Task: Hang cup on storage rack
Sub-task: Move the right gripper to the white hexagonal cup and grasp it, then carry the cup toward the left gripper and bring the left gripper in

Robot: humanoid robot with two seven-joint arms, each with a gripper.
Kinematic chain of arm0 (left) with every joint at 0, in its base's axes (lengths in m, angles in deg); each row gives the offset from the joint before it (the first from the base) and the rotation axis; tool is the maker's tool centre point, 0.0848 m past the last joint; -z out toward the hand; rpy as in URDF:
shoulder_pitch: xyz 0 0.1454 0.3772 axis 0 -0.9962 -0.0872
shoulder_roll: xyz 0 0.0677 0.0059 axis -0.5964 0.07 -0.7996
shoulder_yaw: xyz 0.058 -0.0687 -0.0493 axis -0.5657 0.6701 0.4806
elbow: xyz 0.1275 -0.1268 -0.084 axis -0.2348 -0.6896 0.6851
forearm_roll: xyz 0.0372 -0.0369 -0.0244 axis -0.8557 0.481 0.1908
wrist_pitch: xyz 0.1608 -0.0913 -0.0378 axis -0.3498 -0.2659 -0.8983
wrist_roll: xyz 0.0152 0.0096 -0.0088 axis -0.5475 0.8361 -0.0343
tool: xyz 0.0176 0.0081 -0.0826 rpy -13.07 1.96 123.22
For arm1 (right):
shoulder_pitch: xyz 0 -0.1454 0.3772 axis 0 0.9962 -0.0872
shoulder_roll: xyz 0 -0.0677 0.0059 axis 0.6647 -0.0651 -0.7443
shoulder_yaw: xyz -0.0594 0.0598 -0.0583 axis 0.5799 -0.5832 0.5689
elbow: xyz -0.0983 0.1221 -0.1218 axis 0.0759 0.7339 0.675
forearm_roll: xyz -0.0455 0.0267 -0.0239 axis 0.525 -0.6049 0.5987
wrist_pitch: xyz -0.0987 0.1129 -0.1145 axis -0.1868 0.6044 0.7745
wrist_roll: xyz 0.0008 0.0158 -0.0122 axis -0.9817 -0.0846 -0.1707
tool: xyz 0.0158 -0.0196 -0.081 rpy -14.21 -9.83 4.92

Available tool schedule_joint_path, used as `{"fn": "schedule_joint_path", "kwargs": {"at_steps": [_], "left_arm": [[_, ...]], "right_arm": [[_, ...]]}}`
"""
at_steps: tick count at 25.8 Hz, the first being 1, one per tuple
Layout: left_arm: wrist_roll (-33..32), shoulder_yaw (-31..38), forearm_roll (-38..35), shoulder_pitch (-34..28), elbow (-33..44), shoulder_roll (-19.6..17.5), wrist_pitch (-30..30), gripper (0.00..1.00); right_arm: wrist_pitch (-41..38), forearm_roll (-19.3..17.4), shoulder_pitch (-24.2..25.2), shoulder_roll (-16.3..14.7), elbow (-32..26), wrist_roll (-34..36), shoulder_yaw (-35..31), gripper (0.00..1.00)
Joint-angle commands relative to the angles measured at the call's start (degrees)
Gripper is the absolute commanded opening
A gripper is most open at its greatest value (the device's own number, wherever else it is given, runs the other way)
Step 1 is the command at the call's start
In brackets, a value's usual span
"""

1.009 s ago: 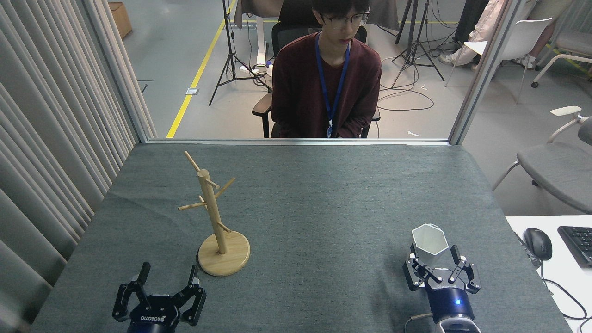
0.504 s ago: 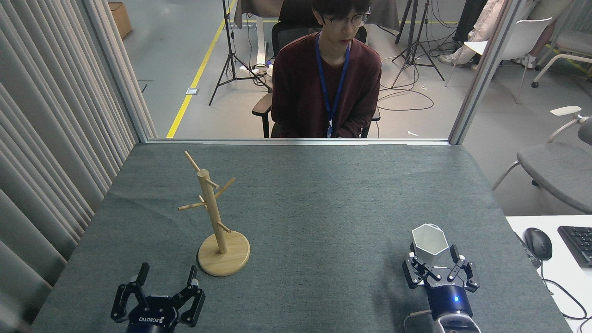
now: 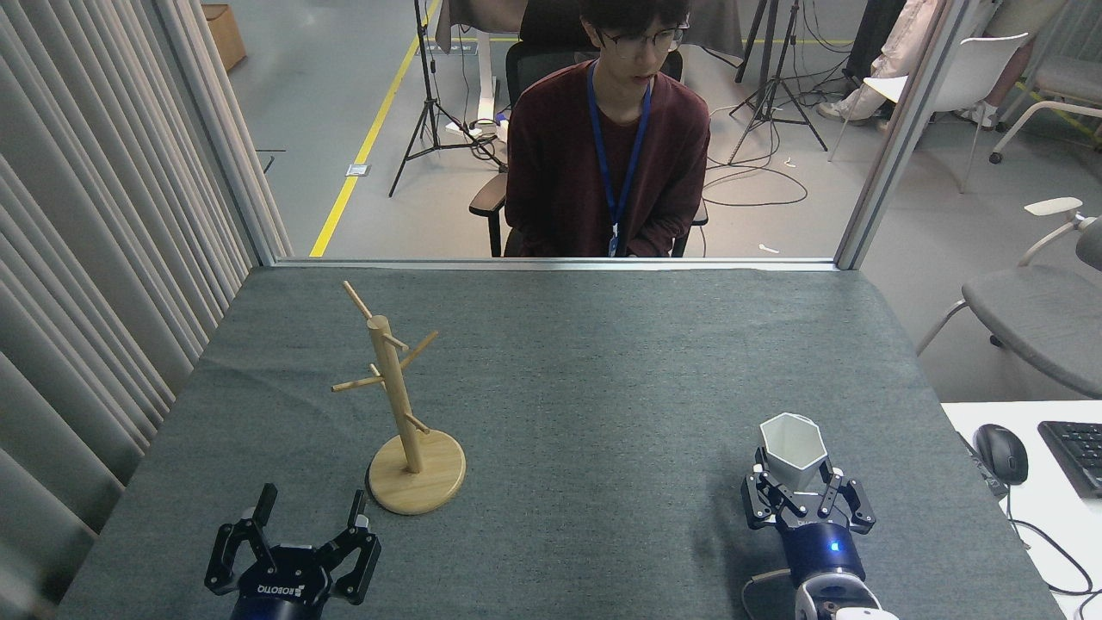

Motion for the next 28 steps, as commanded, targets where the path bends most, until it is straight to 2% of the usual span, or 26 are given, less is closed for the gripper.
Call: {"fn": "schedule_joint_path", "kwargs": {"at_steps": [1, 4, 6, 10, 14, 17, 22, 28], "left_arm": [[1.3, 0.0, 0.0, 0.1, -0.5, 0.0, 0.0, 1.0], [4.4, -0.4, -0.4, 0.0, -1.3, -0.3, -0.1, 1.0], [5.0, -1.4, -0.6, -0.6, -1.4, -0.4, -1.1, 1.0], [4.4, -10.5, -2.2, -1.2, -2.7, -1.1, -7.6, 0.99], [2.1, -19.0, -10.8, 0.1, -4.2, -0.3, -7.6, 0.99], [0.0, -22.8, -11.7, 1.5, -5.0, 1.1, -7.6, 0.99], [-0.3, -23.9, -11.9, 5.9, -10.0, 3.4, -7.4, 0.99], [-0.4, -24.0, -11.9, 6.9, -10.2, 3.9, -7.4, 0.99]], "right_arm": [[0.1, -0.2, -0.5, -0.1, 0.7, 0.4, 0.3, 0.61], [-0.2, -0.2, 0.3, 0.3, -1.9, 2.2, 0.3, 0.61], [-0.4, -0.2, 1.4, -0.3, -9.0, 2.9, 0.4, 0.61], [-0.5, -0.2, 4.3, -0.2, -20.0, 2.9, 0.4, 0.62], [-0.4, 0.7, 9.4, 0.9, -30.2, 2.7, 4.1, 0.62], [-0.4, 3.5, 13.5, 3.3, -36.4, 2.8, 8.0, 0.62], [-1.5, 6.8, 21.4, 7.0, -42.6, 2.9, 10.6, 0.62], [-1.4, 12.4, 24.7, 10.6, -43.5, 3.2, 14.2, 0.62]]}}
